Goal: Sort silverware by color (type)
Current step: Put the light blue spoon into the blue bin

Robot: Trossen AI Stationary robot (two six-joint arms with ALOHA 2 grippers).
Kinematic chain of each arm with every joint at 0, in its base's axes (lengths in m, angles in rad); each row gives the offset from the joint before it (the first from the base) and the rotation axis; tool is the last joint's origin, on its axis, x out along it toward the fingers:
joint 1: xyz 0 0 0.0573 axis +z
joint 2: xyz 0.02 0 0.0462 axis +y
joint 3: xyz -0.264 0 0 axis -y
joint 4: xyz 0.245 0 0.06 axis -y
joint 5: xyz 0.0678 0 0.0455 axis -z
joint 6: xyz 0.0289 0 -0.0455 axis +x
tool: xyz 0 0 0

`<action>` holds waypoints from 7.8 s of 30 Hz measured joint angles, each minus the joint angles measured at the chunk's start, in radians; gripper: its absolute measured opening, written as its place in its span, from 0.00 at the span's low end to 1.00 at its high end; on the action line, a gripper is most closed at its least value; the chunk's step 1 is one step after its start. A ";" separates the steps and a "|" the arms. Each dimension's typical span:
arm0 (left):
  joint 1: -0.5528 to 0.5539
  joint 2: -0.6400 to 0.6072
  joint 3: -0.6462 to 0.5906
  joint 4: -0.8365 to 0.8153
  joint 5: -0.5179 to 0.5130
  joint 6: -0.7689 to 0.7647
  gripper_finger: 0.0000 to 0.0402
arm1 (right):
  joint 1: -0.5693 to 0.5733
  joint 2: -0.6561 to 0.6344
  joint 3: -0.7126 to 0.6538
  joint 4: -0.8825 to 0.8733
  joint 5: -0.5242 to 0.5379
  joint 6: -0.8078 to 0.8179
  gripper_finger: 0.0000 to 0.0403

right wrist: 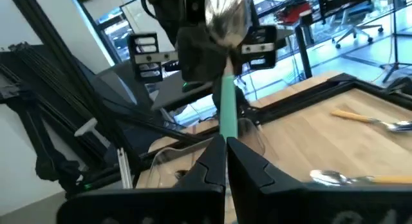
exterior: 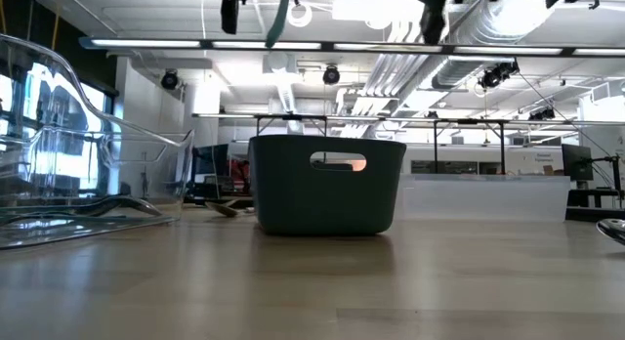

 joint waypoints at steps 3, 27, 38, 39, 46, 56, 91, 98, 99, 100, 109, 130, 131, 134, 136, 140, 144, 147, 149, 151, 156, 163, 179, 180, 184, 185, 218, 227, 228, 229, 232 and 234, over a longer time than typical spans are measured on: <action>0.003 0.020 0.000 0.038 0.021 -0.001 0.01 | 0.000 0.105 0.063 0.028 0.008 0.002 0.01; 0.048 0.050 0.000 0.126 0.140 -0.001 0.01 | -0.053 0.384 0.296 0.026 -0.070 0.026 0.52; 0.070 0.050 0.000 0.136 0.218 -0.003 0.01 | -0.053 0.400 0.296 0.102 -0.091 -0.029 0.40; 0.070 0.050 0.000 0.135 0.218 0.003 0.01 | -0.053 0.400 0.296 0.104 -0.091 -0.033 0.37; 0.075 0.050 0.000 0.135 0.218 0.009 0.01 | -0.053 0.400 0.296 0.096 -0.097 -0.035 0.13; 0.074 0.051 0.000 0.134 0.220 0.041 0.05 | -0.053 0.400 0.295 0.096 -0.110 -0.048 0.09; 0.109 -0.434 -0.022 -0.506 0.219 0.062 0.47 | -0.111 0.100 0.222 -0.364 -0.115 -0.140 0.09; 0.106 -0.587 -0.157 -0.482 0.162 0.033 0.32 | -0.111 -0.005 0.141 -0.375 -0.075 -0.082 0.09; 0.106 -0.599 -0.177 -0.458 0.162 0.022 0.28 | -0.111 -0.010 0.137 -0.376 -0.076 -0.079 0.09; 0.106 -0.610 -0.198 -0.433 0.164 0.018 0.24 | -0.110 -0.012 0.135 -0.372 -0.077 -0.079 0.09; 0.105 -0.647 -0.348 -0.202 0.172 -0.002 0.02 | -0.109 -0.009 0.134 -0.362 -0.081 -0.079 0.09; 0.105 -0.647 -0.360 -0.146 0.147 0.001 0.00 | -0.109 0.232 0.516 -0.734 -0.190 0.029 0.09; 0.105 -0.647 -0.360 -0.145 0.147 0.001 0.00 | -0.109 0.263 0.541 -0.766 -0.198 0.035 0.09; 0.105 -0.647 -0.360 -0.147 0.147 0.007 0.00 | -0.109 0.364 0.582 -0.813 -0.239 0.076 0.09; 0.105 -0.647 -0.360 -0.146 0.147 0.009 0.00 | -0.108 0.423 0.593 -0.813 -0.266 0.124 0.09; 0.105 -0.647 -0.360 -0.147 0.147 0.010 0.00 | -0.101 0.536 0.595 -0.809 -0.293 0.186 0.09; 0.105 -0.647 -0.360 -0.149 0.147 0.010 0.00 | -0.102 0.636 0.595 -0.794 -0.300 0.220 0.09; 0.105 -0.647 -0.360 -0.149 0.147 0.010 0.00 | -0.105 0.695 0.595 -0.772 -0.305 0.238 0.09; 0.105 -0.647 -0.360 -0.149 0.147 0.010 0.00 | -0.106 0.722 0.595 -0.761 -0.311 0.251 0.09; 0.105 -0.647 -0.360 -0.149 0.147 0.010 0.00 | -0.107 0.743 0.595 -0.763 -0.317 0.263 0.09; 0.105 -0.647 -0.360 -0.150 0.147 0.010 0.00 | -0.108 0.780 0.595 -0.771 -0.323 0.272 0.09; 0.105 -0.647 -0.360 -0.150 0.143 0.010 0.00 | -0.120 0.810 0.595 -0.776 -0.335 0.306 0.09; 0.105 -0.647 -0.360 -0.150 0.143 0.009 0.00 | -0.127 0.816 0.595 -0.772 -0.321 0.323 0.25; 0.105 -0.647 -0.360 -0.150 0.143 0.009 0.00 | -0.127 0.816 0.595 -0.772 -0.321 0.322 0.25; 0.105 -0.647 -0.360 -0.150 0.143 0.008 0.00 | -0.126 0.809 0.595 -0.773 -0.351 0.266 0.26; 0.105 -0.647 -0.360 -0.150 0.143 0.008 0.00 | -0.127 0.800 0.595 -0.773 -0.364 0.241 0.26; 0.106 -0.647 -0.359 -0.150 0.127 -0.006 0.00 | -0.020 -0.012 0.061 -0.711 -0.206 0.133 0.26; 0.106 -0.647 -0.359 -0.150 0.128 0.017 0.00 | -0.031 -0.112 -0.064 -0.245 -0.069 -0.048 0.26; 0.106 -0.647 -0.359 -0.150 0.128 0.017 0.00 | -0.037 -0.111 -0.056 -0.245 -0.047 -0.067 0.26; 0.106 -0.647 -0.359 -0.150 0.131 0.017 0.00 | -0.043 -0.109 -0.047 -0.244 -0.035 -0.084 0.26; 0.106 -0.647 -0.359 -0.149 0.179 0.021 0.00 | -0.066 -0.107 -0.030 -0.240 -0.023 -0.090 0.26; 0.106 -0.647 -0.359 -0.149 0.218 0.037 0.00 | -0.079 -0.107 -0.022 -0.239 -0.024 -0.079 0.26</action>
